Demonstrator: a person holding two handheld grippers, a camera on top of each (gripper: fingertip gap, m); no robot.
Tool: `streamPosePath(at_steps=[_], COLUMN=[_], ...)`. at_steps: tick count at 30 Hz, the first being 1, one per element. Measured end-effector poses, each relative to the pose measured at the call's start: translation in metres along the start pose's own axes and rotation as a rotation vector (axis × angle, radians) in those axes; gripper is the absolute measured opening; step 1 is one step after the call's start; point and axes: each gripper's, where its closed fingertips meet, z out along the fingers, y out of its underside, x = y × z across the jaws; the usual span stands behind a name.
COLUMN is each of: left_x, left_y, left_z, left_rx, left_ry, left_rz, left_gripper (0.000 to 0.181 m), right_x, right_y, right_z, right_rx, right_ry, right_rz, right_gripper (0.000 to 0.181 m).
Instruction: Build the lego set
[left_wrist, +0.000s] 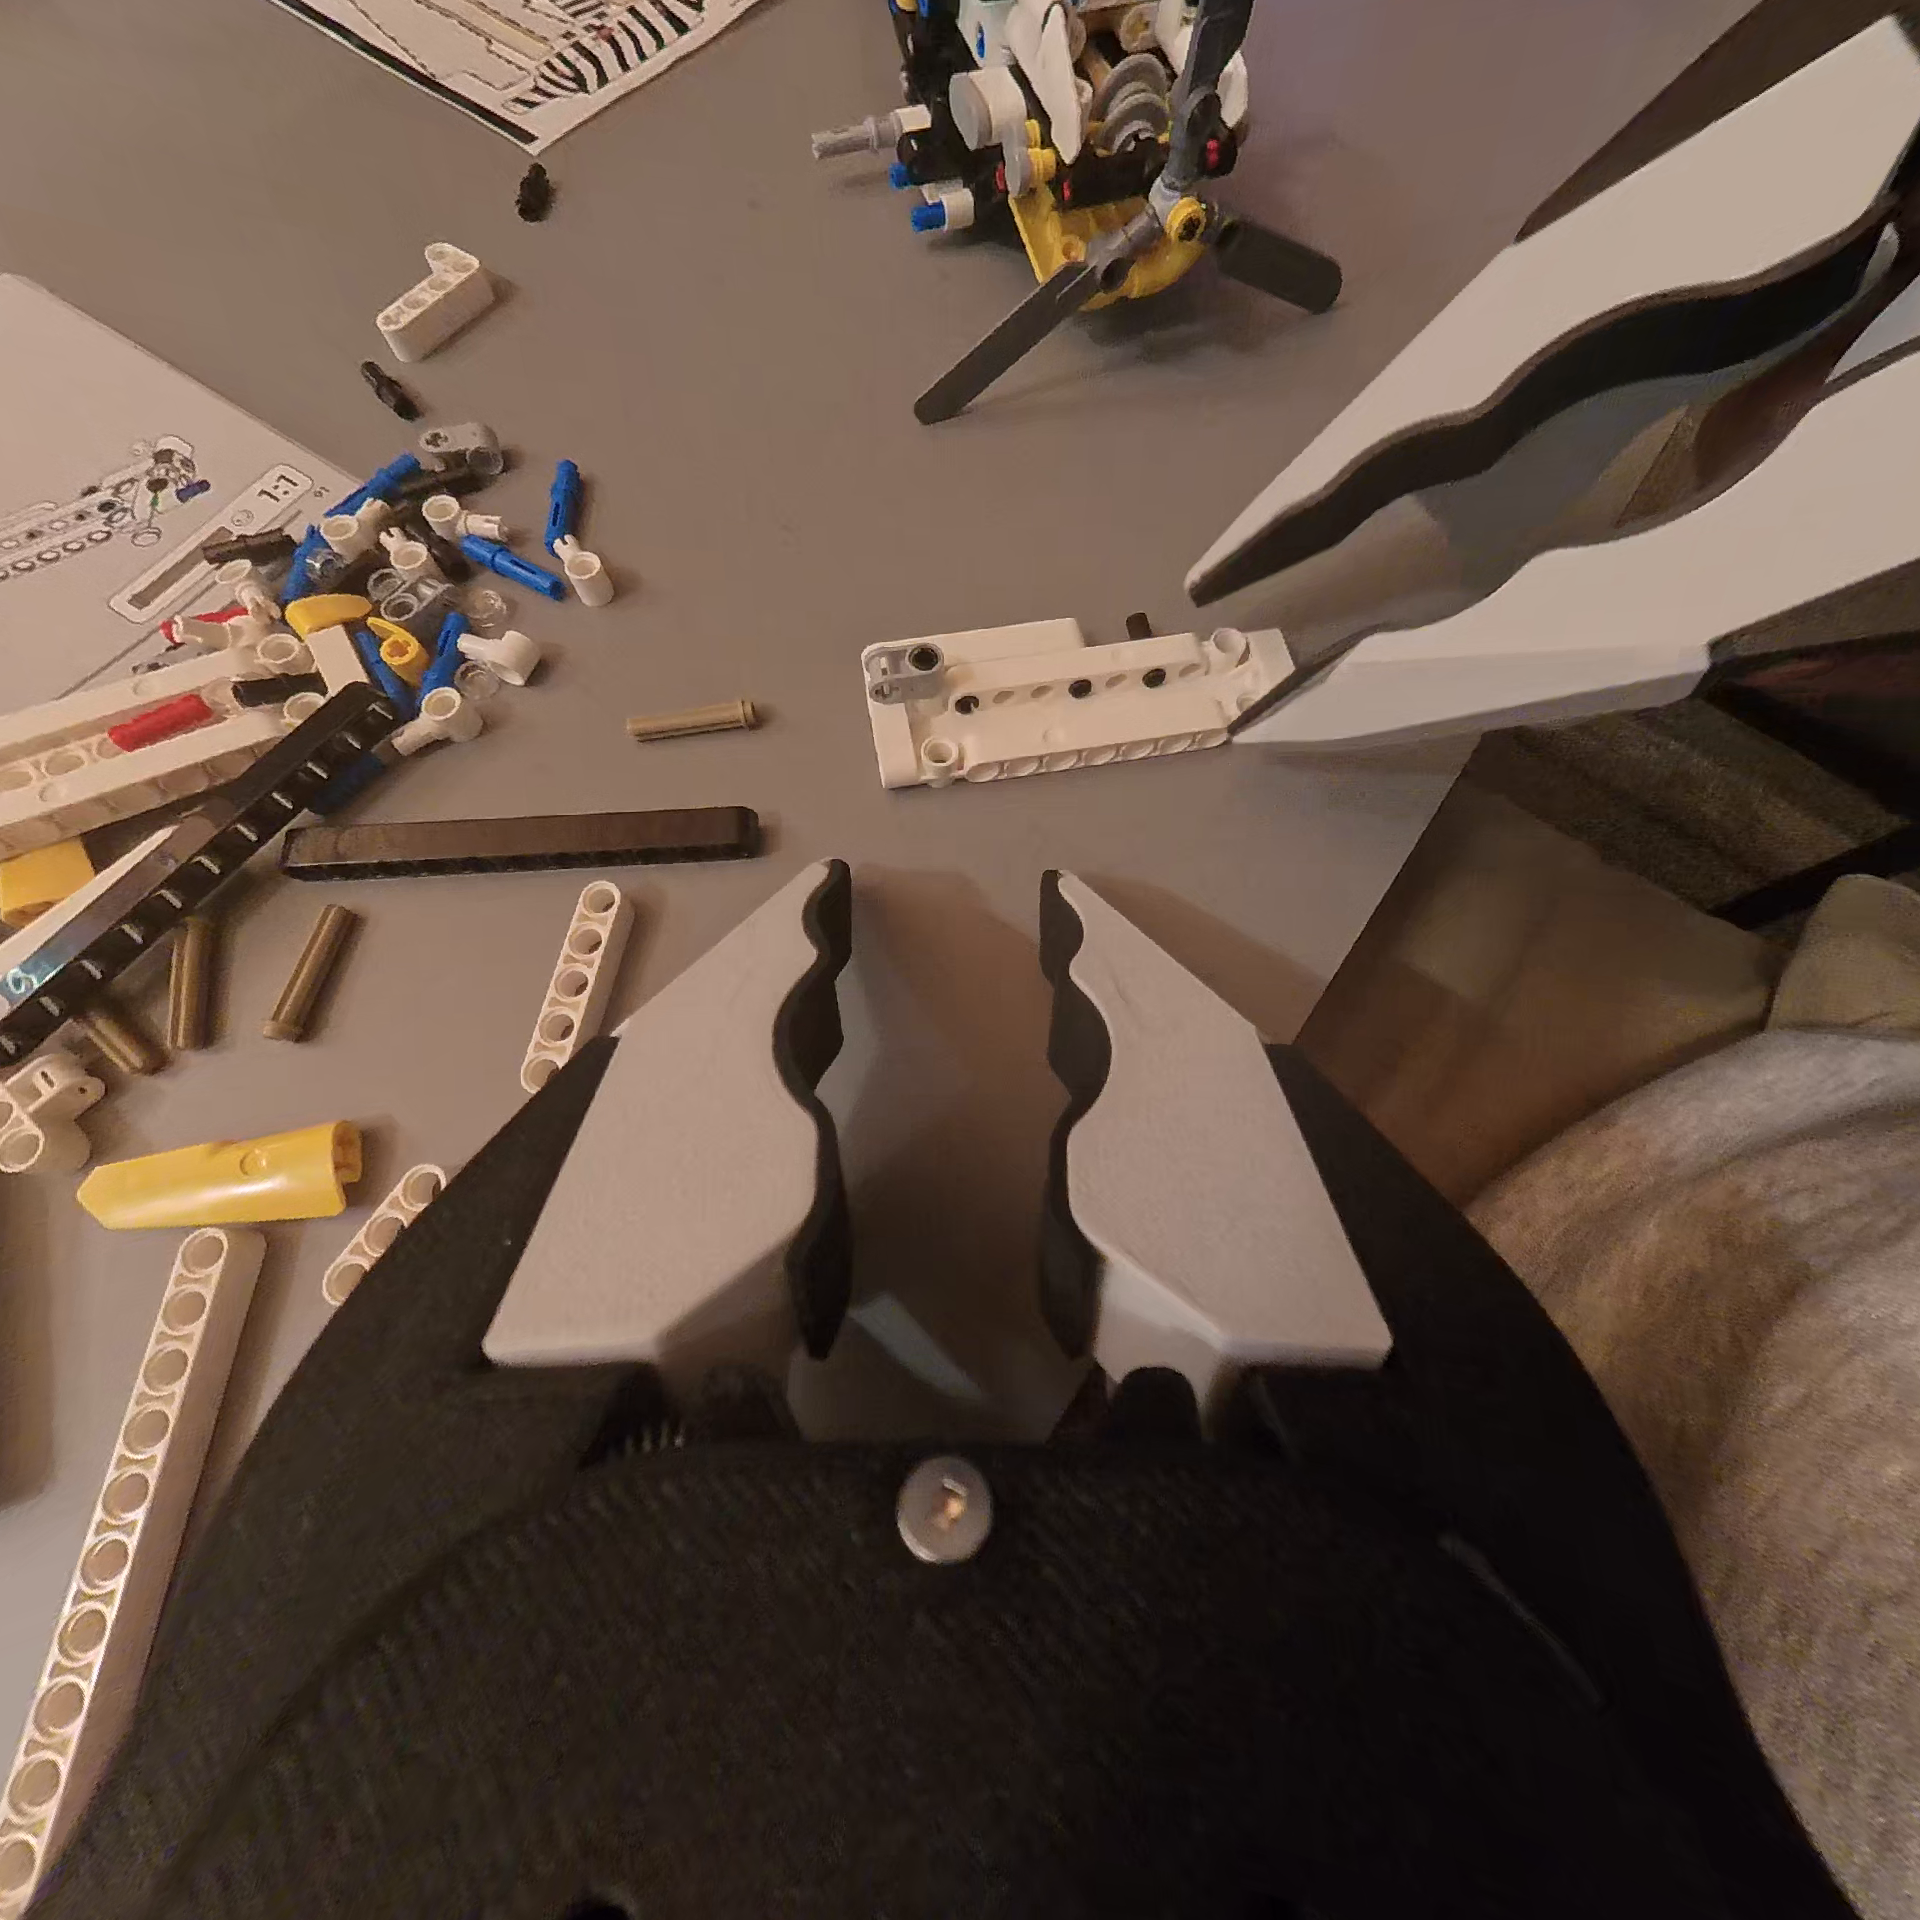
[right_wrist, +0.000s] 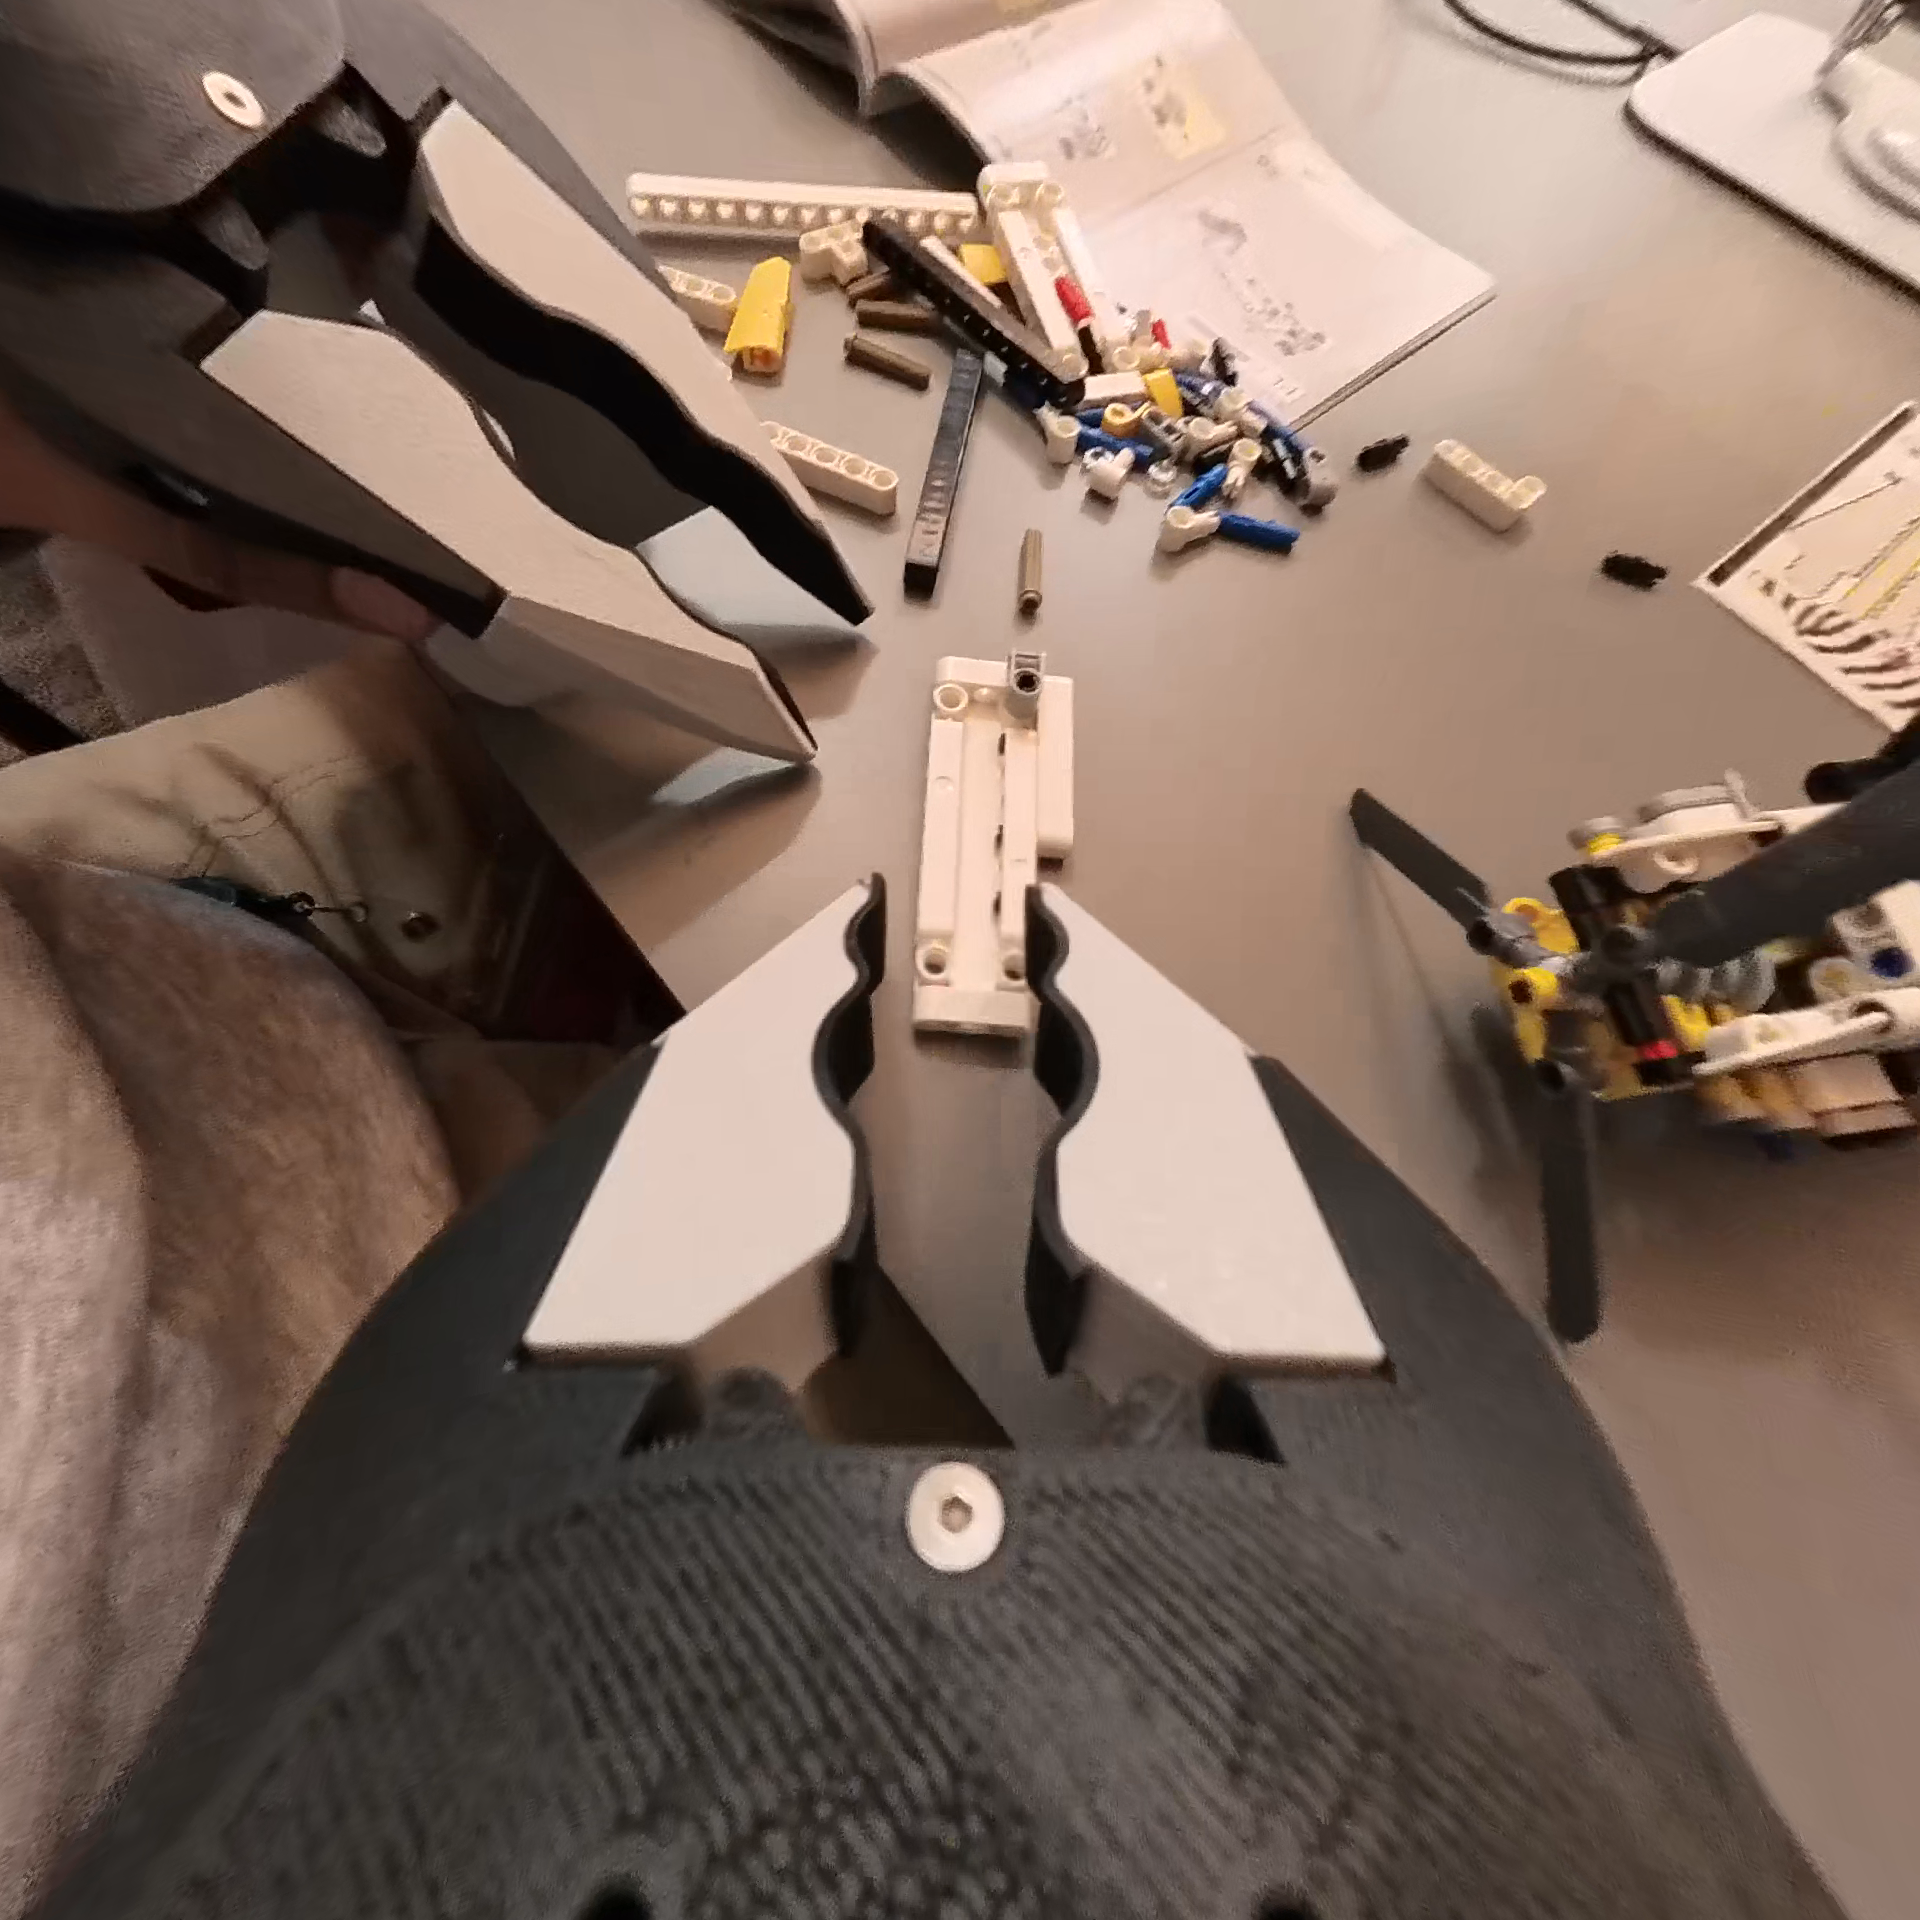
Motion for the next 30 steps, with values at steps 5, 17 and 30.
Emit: streamPosePath(at_steps=[5, 17, 30], left_x=[0.000, -0.003, -0.001], left_y=[0.000, -0.001, -0.029], left_z=[0.000, 0.000, -0.013], left_rx=[0.003, 0.002, 0.156], left_ry=[-0.003, -0.011, -0.128], left_rz=[0.002, -0.014, 0.030], left_gripper=[0.036, 0.038, 0.035], right_x=[-0.002, -0.005, 0.012], right_y=[-0.006, -0.017, -0.037], right_z=[0.001, 0.003, -0.033], right_rx=[0.034, 0.109, 0.377], right_ry=[-0.014, 0.001, 0.059], right_rz=[0.015, -0.013, 0.013], right_gripper=[0.031, 0.032, 0.029])
